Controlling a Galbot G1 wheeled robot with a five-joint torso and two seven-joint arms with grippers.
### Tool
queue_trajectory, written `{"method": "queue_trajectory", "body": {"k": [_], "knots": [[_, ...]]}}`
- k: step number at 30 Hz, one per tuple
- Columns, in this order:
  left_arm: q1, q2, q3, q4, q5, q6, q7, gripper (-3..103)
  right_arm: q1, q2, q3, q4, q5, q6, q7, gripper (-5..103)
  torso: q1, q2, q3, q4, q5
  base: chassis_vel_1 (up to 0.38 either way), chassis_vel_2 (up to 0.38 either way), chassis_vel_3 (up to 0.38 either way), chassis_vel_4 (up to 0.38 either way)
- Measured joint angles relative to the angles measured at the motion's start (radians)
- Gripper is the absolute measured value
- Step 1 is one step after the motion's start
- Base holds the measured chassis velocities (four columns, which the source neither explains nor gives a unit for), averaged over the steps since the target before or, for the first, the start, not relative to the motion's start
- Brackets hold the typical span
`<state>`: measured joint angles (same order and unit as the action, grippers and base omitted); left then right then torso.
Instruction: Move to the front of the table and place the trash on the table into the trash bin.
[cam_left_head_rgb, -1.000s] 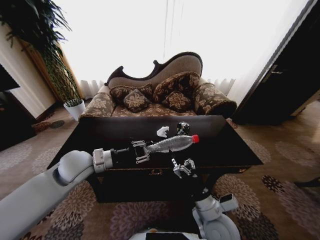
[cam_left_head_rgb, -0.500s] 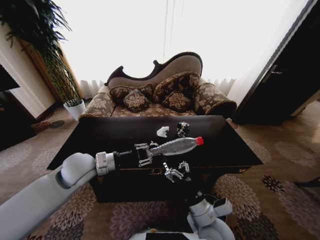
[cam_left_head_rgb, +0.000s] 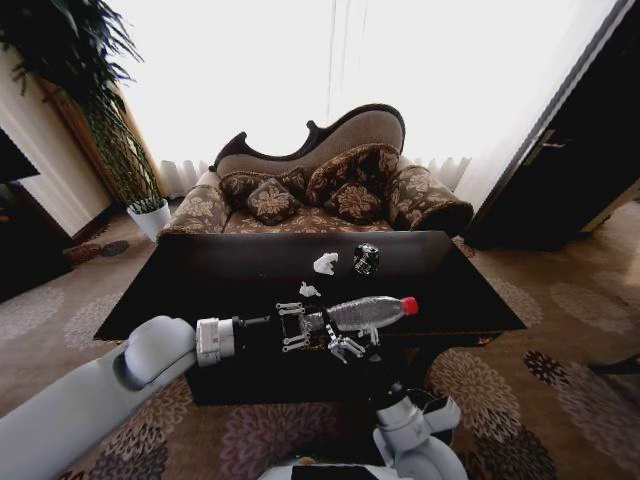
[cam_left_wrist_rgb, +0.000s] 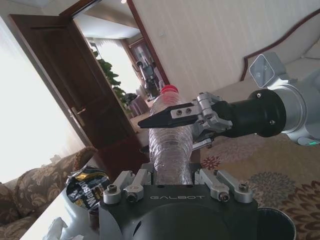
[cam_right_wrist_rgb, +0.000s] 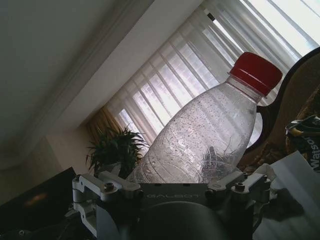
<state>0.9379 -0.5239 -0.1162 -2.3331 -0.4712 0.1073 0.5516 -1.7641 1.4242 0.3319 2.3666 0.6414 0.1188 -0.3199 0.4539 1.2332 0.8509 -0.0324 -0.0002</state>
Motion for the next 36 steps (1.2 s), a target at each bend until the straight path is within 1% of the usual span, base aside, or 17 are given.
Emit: {"method": "queue_trajectory", "body": {"k": [2,11,12,14,17,19,20,21,23,26,28,29,32,33,34,35,36], "knots": [[0.001,0.0,0.002,-0.004,0.003,-0.002,0.0,32,0.005,-0.003,0.026,0.0,0.031,-0.005,-0.004,100,0.0,0.0,0.0,-0.0001,0.0,0.0,0.0,0.0,0.0],[0.012,-0.002,0.004,-0.003,0.019,-0.008,0.009,32,0.004,-0.002,0.041,0.001,0.095,-0.006,-0.012,100,0.0,0.0,0.0,0.0,0.0,0.0,0.0,0.0,0.0],[0.012,-0.002,0.004,-0.002,0.021,-0.008,0.01,32,0.003,-0.003,0.044,0.001,0.105,-0.005,-0.018,95,0.0,0.0,0.0,0.0,0.0,0.0,0.0,0.0,0.0],[0.012,-0.002,0.003,0.0,0.021,-0.009,0.011,32,0.003,-0.003,0.046,0.001,0.11,-0.005,-0.025,95,0.0,0.0,0.0,0.0,0.0,0.0,0.0,0.0,0.0],[0.012,-0.002,0.0,0.004,0.021,-0.013,0.014,32,0.001,-0.004,0.049,0.001,0.116,-0.001,-0.038,79,0.0,0.0,0.0,0.0,0.0001,0.0,0.0,0.0,0.0],[0.012,-0.002,-0.001,0.004,0.021,-0.013,0.015,30,0.001,-0.004,0.049,0.001,0.116,0.001,-0.043,79,0.0,0.0,0.0,-0.0001,0.0,0.0,0.0,0.0,0.0],[0.012,-0.002,-0.002,0.005,0.021,-0.013,0.015,30,0.0,-0.004,0.05,0.001,0.116,0.003,-0.049,73,0.0,0.0,0.0,0.0,0.0,0.0,0.0,0.0,0.0],[0.012,-0.002,-0.005,0.005,0.021,-0.013,0.016,30,-0.001,-0.004,0.049,0.001,0.114,0.005,-0.059,62,0.0,0.0,0.0,0.0,0.0,0.0,0.0,0.0,0.0],[0.012,-0.002,-0.005,0.005,0.021,-0.013,0.016,30,-0.001,-0.004,0.049,0.001,0.114,0.005,-0.059,62,0.0,0.0,0.0,0.0,0.0,0.0,0.0,0.0,0.0],[0.016,-0.003,-0.012,0.007,0.02,-0.013,0.018,30,-0.003,-0.004,0.047,0.001,0.114,0.007,-0.071,51,0.0,0.0,0.0,0.0,0.0,0.0,0.0,0.0,0.0],[0.017,-0.003,-0.013,0.007,0.02,-0.013,0.018,30,-0.003,-0.004,0.047,0.001,0.114,0.008,-0.073,51,0.0,0.0,0.0,-0.0001,0.0001,0.0,0.0,0.0,0.0],[0.018,-0.004,-0.013,0.006,0.02,-0.012,0.017,30,-0.004,-0.005,0.048,0.001,0.114,0.008,-0.075,44,0.0,0.0,0.0,-0.0001,0.0,0.0,0.0,0.0,0.0],[0.02,-0.004,-0.014,0.005,0.02,-0.009,0.012,30,-0.004,-0.005,0.048,0.002,0.114,0.009,-0.078,41,0.0,0.0,0.0,0.0,0.0,0.0,0.0,0.0,0.0],[0.022,-0.004,-0.018,0.004,0.02,-0.007,0.01,26,-0.004,-0.006,0.049,0.002,0.114,0.009,-0.082,38,0.0,0.0,0.0,-0.0001,0.0,0.0,0.0,0.0,0.0],[0.024,-0.004,-0.023,0.004,0.019,-0.007,0.01,30,-0.004,-0.006,0.05,0.003,0.115,0.009,-0.086,36,0.0,0.0,0.0,-0.0001,0.0,0.0,0.0,0.0,0.0],[0.026,-0.003,-0.028,0.004,0.017,-0.005,0.01,30,-0.005,-0.007,0.05,0.003,0.116,0.01,-0.09,34,0.0,0.0,0.0,-0.0001,0.0,0.0,0.0,0.0,0.0],[0.029,-0.003,-0.032,0.004,0.016,-0.004,0.01,36,-0.005,-0.008,0.05,0.004,0.117,0.011,-0.093,34,0.0,0.0,0.0,-0.0001,0.0,0.0,0.0,0.0,0.0]]}}
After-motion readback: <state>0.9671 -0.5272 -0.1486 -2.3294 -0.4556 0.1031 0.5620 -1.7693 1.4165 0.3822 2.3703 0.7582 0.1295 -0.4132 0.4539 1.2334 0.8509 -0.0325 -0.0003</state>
